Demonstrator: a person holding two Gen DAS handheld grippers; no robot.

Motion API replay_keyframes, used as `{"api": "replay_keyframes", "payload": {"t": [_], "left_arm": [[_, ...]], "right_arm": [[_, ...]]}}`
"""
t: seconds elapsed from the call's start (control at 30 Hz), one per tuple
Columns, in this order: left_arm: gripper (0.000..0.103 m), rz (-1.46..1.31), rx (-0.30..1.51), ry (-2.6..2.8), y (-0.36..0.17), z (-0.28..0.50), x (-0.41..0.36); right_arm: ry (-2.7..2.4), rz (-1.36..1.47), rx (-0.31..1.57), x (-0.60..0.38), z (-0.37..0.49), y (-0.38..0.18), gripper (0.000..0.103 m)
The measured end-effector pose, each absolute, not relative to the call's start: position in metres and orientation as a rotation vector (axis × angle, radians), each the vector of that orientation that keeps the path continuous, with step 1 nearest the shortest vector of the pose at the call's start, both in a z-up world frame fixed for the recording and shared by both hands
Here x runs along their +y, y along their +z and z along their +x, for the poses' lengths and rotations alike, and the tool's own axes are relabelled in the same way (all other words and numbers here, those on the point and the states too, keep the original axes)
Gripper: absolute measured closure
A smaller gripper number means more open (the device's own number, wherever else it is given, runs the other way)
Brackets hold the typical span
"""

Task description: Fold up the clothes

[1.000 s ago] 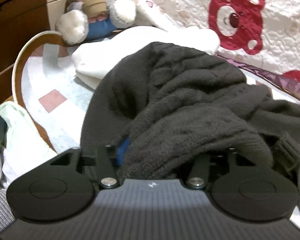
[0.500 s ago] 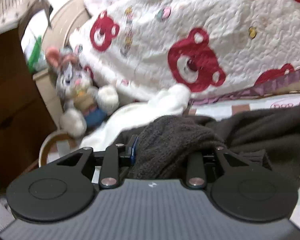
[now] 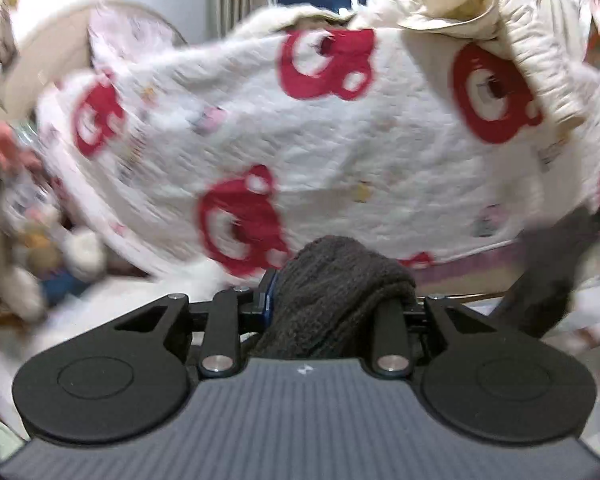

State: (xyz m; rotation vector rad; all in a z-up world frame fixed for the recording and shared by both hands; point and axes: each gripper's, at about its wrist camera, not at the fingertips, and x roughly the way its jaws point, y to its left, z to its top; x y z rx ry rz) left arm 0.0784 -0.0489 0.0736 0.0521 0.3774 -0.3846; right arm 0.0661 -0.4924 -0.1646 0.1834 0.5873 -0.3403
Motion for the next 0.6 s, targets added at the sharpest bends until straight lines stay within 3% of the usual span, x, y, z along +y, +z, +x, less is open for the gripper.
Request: {"api": "replay_keyframes", "payload": {"t": [0.1, 0.23, 0.43, 0.6], "left_arm": [[0.075, -0.042, 0.570, -0.457, 0.040, 0.090, -0.078], [0.075, -0.006, 0.671, -0.447, -0.012, 0.087, -0.104], [0.074, 0.038, 0.651, -0.400, -0.018, 0.075, -0.093], [0.073, 0.002, 0.622, -0.334, -0.011, 0.070, -0.059]], "right_arm": [[-0.382, 0.152, 0.745, -0.503, 0.065, -0.204, 0.040], [-0.366, 0.193, 0.751, -0.474, 0.015, -0.252, 0.040], [0.008, 0.205, 0.763, -0.395, -0.026, -0.267, 0.038], [0.325, 0.169, 0.881, -0.314, -0.017, -0.274, 0.033]]}}
